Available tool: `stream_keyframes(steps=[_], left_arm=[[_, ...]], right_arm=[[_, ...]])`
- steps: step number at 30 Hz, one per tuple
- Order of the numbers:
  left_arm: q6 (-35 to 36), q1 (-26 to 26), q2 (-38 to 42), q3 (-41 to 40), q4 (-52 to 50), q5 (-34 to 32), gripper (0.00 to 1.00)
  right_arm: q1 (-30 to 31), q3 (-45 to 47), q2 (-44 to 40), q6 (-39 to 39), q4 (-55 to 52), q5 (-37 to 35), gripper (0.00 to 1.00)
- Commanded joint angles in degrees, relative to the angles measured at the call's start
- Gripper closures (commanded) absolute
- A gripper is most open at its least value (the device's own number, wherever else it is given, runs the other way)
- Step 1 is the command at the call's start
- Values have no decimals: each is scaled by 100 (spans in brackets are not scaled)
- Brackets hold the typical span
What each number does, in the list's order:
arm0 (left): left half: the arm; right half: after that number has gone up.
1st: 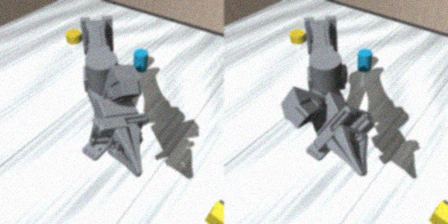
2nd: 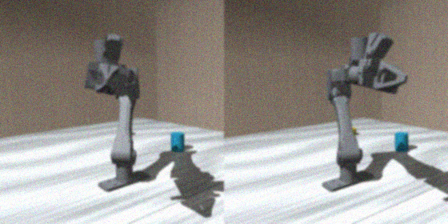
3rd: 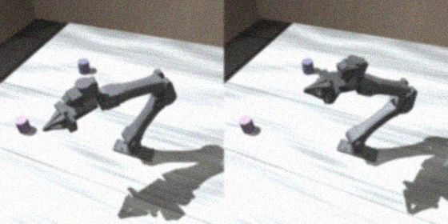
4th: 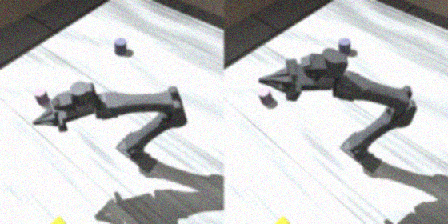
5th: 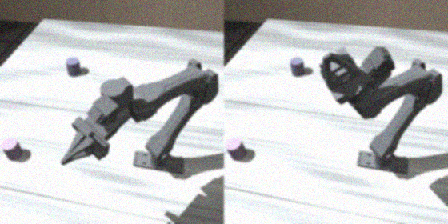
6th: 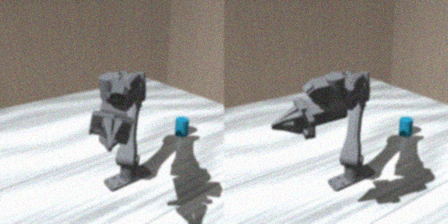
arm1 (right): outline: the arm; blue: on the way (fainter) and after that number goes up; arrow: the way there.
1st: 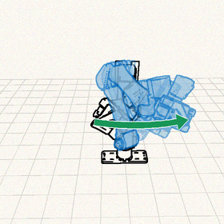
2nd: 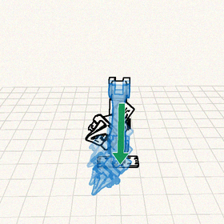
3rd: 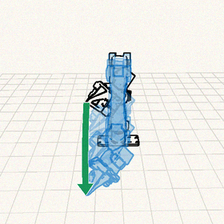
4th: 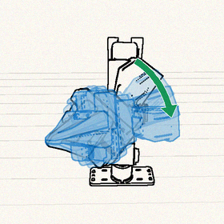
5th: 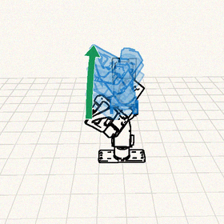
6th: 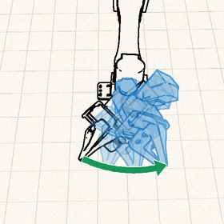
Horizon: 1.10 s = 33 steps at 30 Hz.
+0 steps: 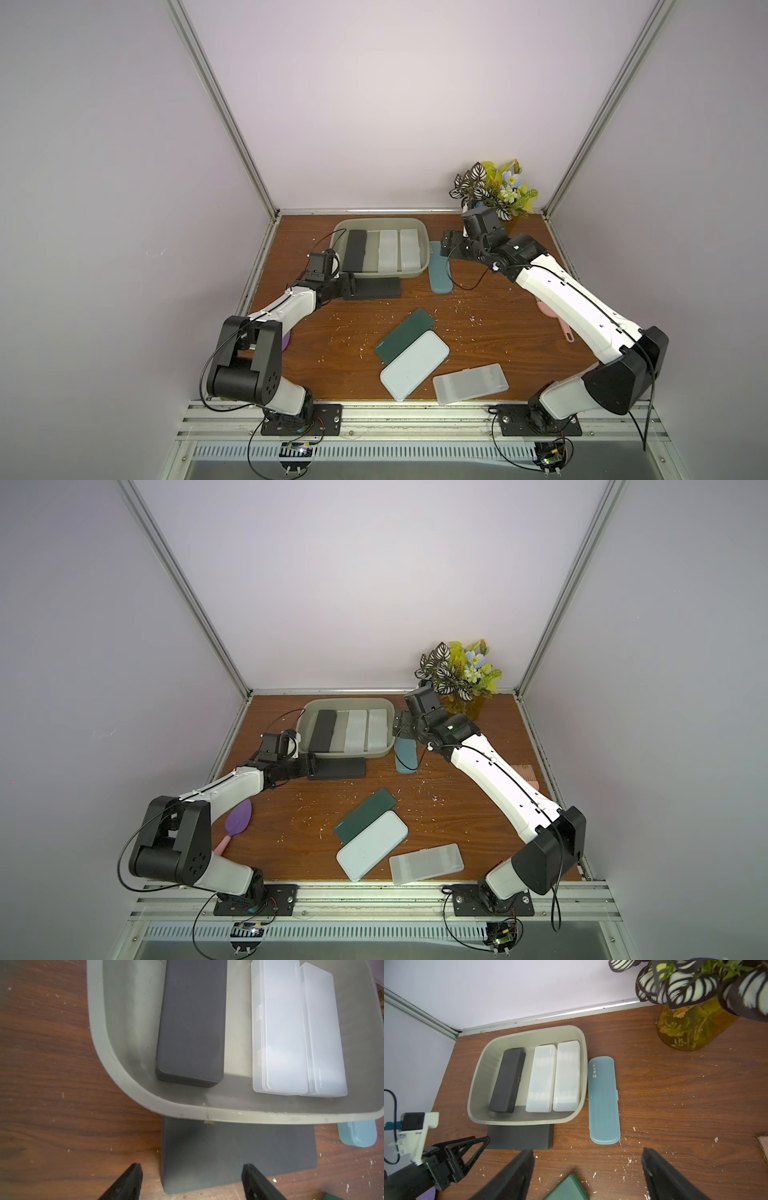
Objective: Put the pencil case into the storage box
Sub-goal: Pick up the pencil case from the center of the board.
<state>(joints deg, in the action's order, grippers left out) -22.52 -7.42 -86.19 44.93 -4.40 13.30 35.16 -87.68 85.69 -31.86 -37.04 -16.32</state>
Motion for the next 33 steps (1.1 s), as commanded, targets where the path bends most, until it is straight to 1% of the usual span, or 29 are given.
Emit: stream_keyframes(steps=[1, 6, 11, 13, 17, 19, 22, 26, 29, 33], left_arm=[[15, 57, -176, -149, 226, 233, 23], [108, 57, -359, -271, 419, 370, 22], [173, 17, -289, -453, 442, 655, 25], [204, -75, -185, -530, 413, 701, 25], [281, -445, 25, -615, 191, 609, 25], [228, -546, 166, -684, 82, 446, 25], [127, -527, 483, -826, 17, 92, 23], [109, -354, 683, -784, -104, -62, 17], [199, -230, 519, -601, -115, -31, 14], [307, -181, 95, -272, -4, 77, 14]], right_arm=[[-45, 129, -178, 126, 172, -51, 12], [-115, 297, -321, 179, 173, -36, 12], [-153, 511, -454, 180, 194, -23, 12], [-158, 634, -506, 171, 235, 11, 12], [-158, 852, -592, 153, 295, 70, 12], [-158, 913, -622, 145, 296, 85, 12], [-159, 963, -676, 158, 295, 78, 12], [-167, 976, -698, 179, 269, 81, 12], [-167, 990, -701, 193, 268, 84, 12], [-193, 998, -660, 215, 283, 91, 12]])
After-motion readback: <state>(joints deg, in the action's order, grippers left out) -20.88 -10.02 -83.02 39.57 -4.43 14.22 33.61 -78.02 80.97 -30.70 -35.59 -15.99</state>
